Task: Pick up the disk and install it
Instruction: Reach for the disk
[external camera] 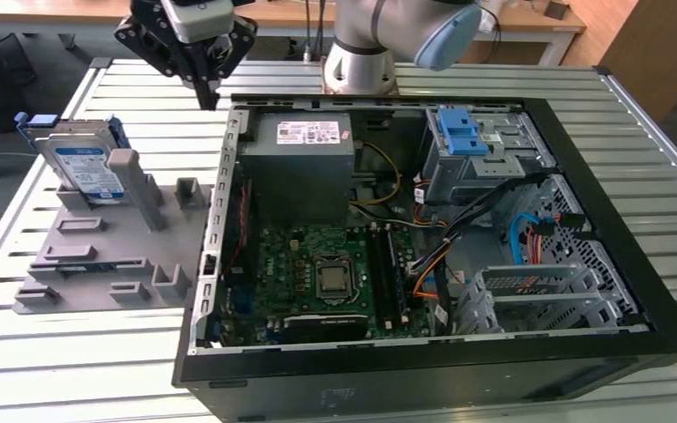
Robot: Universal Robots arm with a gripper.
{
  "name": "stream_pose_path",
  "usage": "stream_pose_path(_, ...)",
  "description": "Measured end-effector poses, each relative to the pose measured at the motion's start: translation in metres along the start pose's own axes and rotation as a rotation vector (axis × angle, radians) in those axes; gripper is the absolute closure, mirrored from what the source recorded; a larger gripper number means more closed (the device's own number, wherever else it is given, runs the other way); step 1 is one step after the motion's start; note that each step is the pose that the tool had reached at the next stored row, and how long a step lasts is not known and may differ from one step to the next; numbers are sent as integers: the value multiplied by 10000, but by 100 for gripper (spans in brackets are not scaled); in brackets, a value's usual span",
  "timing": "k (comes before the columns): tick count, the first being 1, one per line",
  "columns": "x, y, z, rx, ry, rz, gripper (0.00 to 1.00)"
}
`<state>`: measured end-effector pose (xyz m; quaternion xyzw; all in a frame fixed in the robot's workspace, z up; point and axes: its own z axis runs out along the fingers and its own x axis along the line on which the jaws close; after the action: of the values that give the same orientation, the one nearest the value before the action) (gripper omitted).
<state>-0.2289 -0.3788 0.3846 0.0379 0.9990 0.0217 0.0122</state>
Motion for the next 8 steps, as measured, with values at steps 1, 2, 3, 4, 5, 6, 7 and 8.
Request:
stream_pose_path(1, 8, 1, 1, 1, 0, 0, 89)
stream_pose_path(2, 16, 2, 1, 0, 0, 0, 89)
stream_pose_path(3, 23, 3, 2, 1, 0, -1, 89)
stream_pose_path(4, 31, 4, 3, 1, 0, 0, 89)
stream_pose_path(5, 39, 5, 4, 1, 0, -1, 89)
stream_pose_path(6, 46, 6, 4, 0, 0, -1, 89)
stream_pose_path(7, 54, 7, 5, 1, 0, 0, 89)
stream_pose_path(8, 63, 8, 5, 1, 1, 0, 89)
